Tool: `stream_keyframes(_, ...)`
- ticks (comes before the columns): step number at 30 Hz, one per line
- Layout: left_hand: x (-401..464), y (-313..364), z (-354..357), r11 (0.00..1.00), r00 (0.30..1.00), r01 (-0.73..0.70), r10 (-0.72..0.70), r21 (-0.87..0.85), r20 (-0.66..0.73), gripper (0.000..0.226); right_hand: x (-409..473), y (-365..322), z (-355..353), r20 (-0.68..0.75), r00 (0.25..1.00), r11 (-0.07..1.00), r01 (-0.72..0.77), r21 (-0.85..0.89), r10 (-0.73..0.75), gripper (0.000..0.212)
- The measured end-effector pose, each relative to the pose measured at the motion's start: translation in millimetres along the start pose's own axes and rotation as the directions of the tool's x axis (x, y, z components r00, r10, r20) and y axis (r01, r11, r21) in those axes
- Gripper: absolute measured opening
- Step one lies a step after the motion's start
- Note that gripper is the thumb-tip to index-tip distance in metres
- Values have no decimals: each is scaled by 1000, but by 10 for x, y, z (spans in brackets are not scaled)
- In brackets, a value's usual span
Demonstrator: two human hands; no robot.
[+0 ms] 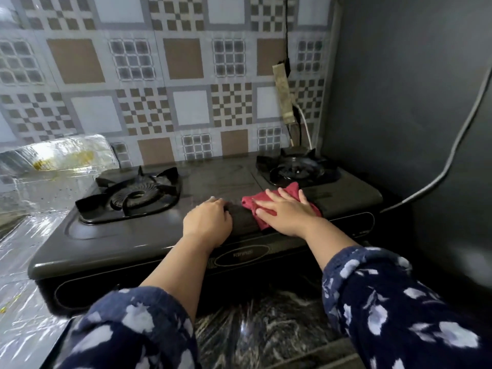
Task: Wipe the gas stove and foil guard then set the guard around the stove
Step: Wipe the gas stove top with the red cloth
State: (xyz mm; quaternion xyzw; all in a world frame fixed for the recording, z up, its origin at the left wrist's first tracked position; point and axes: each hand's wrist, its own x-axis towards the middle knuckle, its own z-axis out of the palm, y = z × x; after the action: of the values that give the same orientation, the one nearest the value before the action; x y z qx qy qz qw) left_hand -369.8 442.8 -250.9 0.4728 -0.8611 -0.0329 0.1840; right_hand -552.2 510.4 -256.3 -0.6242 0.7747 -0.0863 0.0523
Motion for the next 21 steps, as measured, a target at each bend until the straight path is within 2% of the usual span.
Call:
stream_keyframes(5, 84, 321, 110, 999, 998, -48, 48, -4, 29, 34, -75, 465, -82, -37, 996, 997, -83, -9, 83, 52)
stream_keyframes(14, 87, 377, 39, 999, 996, -26, 30, 45, -79, 31, -20, 1225, -268, -41, 953, 953, -301, -37, 300, 56)
stream_keyframes(21, 184, 332, -26, 998, 998, -11, 15, 68, -61, 30, 207, 1488, -367, -35, 872, 870, -489, -67, 488, 66)
